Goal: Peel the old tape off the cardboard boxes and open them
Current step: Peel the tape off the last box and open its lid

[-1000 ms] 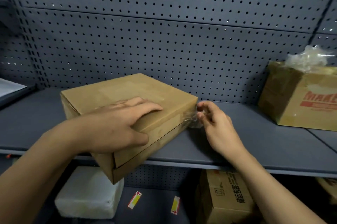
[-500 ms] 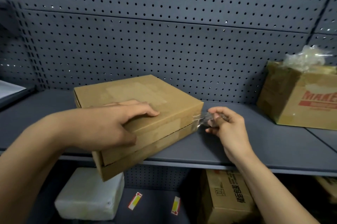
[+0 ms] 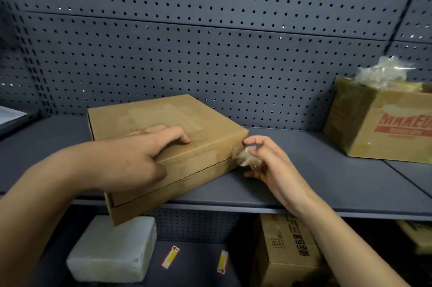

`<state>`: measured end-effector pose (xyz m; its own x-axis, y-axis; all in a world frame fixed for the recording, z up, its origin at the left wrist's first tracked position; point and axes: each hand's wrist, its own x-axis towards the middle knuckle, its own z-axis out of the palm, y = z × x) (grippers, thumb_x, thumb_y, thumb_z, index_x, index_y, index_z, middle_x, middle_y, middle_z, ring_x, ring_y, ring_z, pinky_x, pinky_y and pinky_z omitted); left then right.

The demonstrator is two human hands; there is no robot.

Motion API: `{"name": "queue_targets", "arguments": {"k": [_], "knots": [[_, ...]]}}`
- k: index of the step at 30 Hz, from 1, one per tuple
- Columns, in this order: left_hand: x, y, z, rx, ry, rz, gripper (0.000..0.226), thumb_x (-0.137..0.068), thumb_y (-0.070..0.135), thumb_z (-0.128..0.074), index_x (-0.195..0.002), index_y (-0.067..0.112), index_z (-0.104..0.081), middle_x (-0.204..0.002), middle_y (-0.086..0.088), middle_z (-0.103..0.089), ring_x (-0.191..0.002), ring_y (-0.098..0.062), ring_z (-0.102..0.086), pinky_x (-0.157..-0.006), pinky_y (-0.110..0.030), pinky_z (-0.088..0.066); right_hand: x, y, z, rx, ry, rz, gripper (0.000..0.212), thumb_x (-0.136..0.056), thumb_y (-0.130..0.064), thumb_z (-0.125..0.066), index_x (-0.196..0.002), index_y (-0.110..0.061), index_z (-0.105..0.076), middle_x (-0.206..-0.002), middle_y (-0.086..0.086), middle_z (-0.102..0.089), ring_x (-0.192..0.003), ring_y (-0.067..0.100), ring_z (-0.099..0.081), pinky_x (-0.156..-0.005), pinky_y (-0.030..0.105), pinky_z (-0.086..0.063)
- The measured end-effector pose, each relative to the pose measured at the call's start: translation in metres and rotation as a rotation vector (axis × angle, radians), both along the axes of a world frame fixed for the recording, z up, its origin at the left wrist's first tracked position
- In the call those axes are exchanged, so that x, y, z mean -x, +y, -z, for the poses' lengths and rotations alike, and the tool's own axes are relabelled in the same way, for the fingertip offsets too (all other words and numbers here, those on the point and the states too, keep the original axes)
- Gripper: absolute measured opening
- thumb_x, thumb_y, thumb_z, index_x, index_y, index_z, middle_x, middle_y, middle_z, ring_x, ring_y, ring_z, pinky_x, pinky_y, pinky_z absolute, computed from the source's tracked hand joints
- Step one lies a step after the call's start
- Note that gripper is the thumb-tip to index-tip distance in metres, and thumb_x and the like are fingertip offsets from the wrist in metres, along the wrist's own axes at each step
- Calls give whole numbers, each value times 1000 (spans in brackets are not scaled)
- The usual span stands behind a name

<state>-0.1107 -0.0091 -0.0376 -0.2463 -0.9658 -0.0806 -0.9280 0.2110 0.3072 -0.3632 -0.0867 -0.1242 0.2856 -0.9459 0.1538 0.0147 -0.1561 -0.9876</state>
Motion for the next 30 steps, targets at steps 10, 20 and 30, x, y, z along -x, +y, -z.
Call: {"name": "queue_targets", "arguments": {"k": [10,20,30], "knots": [[12,-9,5,89,-79,-34,45,-93,30,-53,-116,59,-27,-128,25,-36,-112,-8,-40,-98,-33,-35,4,5,0,510,528,52,31,-90,-34,-69,-120,-40,-67,-115,-7,-40,-111,-2,-45,-96,11,-35],[43,-15,17,277,-284,-126,52,-94,58,-46,-139,48,-21,-143,13,-31,-127,-19,-41,-98,-41,-40,-5,0,-6,571,535,191,12,-92,-10,-68,-83,-18,-69,-97,-6,-58,-84,6,-57,-74,7,-40],[26,-9,12,197,-253,-70,43,-93,64,-42,-128,57,-18,-126,22,-26,-114,-11,-37,-94,-42,-43,6,-3,4,498,455,366,22,-91,-6,-67,-76,-22,-63,-87,-9,-63,-81,6,-57,-72,12,-43]]}}
